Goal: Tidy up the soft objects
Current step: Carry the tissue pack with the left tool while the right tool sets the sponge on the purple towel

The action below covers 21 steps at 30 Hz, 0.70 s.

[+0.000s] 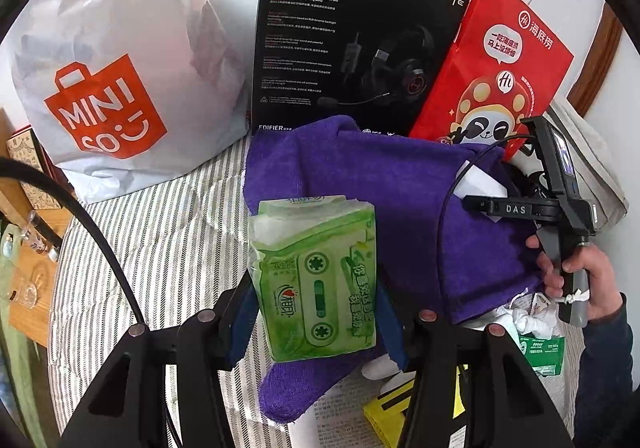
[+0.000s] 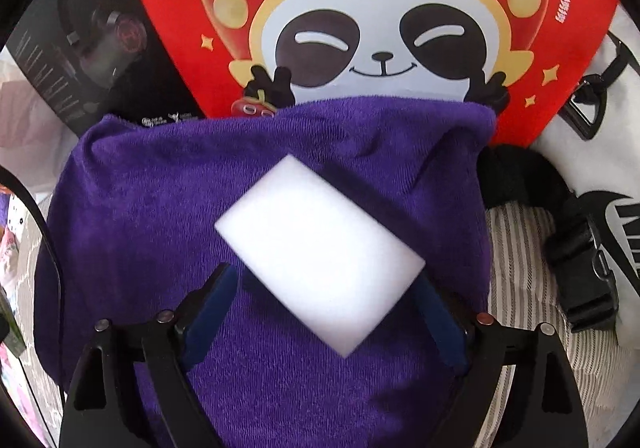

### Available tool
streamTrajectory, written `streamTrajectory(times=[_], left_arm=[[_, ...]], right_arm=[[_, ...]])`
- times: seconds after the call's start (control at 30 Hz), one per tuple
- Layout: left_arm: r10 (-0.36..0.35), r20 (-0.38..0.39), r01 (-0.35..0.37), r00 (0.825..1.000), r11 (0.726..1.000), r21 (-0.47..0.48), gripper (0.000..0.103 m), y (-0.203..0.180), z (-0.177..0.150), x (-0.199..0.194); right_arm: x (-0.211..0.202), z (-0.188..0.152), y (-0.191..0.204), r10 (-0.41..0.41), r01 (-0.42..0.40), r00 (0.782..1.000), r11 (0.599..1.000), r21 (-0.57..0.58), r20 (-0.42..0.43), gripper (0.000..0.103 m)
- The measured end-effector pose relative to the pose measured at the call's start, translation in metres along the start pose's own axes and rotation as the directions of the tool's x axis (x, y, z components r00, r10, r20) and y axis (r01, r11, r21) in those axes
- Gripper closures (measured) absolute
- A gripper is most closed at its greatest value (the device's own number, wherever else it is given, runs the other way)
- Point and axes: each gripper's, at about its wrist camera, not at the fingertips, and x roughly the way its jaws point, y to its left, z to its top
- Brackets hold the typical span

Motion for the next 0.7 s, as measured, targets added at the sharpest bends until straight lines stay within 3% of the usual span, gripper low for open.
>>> streamTrajectory(times=[0.27, 0.7], left_arm=[[-0.019, -0.019, 0.019, 1.000, 1.000, 0.016, 0.052, -0.009, 0.005, 0.013], [-0.024, -0.060, 0.027, 0.998, 0.998, 0.057, 0.052, -0.026, 0.033, 0.058]], right_arm=[[-0.020, -0.019, -0.007, 0.029, -0.029, 1.000, 0.999, 0.015, -0.003, 0.014], [-0.110, -0.086, -0.018, 0.061, -0.061, 0.989, 0.998, -0.001, 0.136, 0.014]])
